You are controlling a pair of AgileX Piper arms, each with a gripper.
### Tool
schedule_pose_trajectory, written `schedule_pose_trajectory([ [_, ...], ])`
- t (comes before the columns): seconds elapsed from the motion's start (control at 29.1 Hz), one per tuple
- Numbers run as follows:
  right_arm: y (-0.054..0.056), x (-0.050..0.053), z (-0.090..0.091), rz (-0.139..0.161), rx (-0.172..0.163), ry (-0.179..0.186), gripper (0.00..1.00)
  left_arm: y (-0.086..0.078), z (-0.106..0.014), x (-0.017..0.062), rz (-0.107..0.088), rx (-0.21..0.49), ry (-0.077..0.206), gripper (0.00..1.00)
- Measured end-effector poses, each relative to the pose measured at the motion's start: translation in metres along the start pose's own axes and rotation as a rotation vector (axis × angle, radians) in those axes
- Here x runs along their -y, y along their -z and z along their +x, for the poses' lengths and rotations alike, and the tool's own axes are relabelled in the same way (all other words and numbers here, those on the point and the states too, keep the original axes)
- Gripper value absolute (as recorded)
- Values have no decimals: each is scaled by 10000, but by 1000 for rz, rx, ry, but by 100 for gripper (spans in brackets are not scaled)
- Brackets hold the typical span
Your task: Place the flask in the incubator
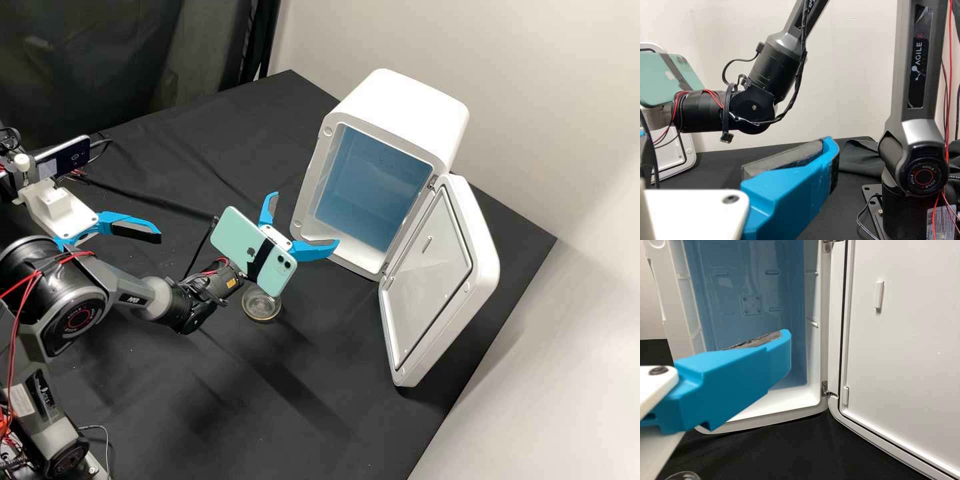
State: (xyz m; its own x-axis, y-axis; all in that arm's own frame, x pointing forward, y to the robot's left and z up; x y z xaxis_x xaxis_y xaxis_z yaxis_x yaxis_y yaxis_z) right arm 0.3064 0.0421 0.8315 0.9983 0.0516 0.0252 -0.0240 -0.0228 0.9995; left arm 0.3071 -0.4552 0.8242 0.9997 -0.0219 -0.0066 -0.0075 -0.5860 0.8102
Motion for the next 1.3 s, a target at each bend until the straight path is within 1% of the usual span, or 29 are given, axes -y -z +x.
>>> schedule_pose_trajectory([
  [0.51,0,0,0,0,0,0,100,9,0,0,0,-3,1,100],
  [0.58,0,0,0,0,0,0,100,30,22,-13,0,-11,2,100],
  [0.62,0,0,0,0,0,0,100,49,37,-5,0,-19,14,100],
  [0.65,0,0,0,0,0,0,100,98,67,-12,-3,-32,33,100],
  [0.72,0,0,0,0,0,0,100,180,100,29,-35,-32,82,100],
  [0.79,0,0,0,0,0,0,100,270,120,84,-71,-43,126,100],
  [0.82,0,0,0,0,0,0,100,307,119,115,-87,-49,144,100],
  [0.89,0,0,0,0,0,0,100,413,120,171,-121,-76,171,100],
  [0.93,0,0,0,0,0,0,100,476,115,198,-143,-98,185,100],
  [0.96,0,0,0,0,0,0,100,517,110,208,-154,-113,189,100],
  [1.0,0,0,0,0,0,0,100,556,106,222,-161,-126,196,100],
  [1.03,0,0,0,0,0,0,100,606,97,221,-172,-141,195,100],
  [1.13,0,0,0,0,0,0,100,710,73,207,-176,-172,191,100],
  [1.2,0,0,0,0,0,0,100,776,56,197,-173,-186,189,100],
  [1.27,0,0,0,0,0,0,100,848,29,193,-155,-192,194,100],
  [1.3,0,0,0,0,0,0,100,880,12,188,-150,-197,194,100],
])
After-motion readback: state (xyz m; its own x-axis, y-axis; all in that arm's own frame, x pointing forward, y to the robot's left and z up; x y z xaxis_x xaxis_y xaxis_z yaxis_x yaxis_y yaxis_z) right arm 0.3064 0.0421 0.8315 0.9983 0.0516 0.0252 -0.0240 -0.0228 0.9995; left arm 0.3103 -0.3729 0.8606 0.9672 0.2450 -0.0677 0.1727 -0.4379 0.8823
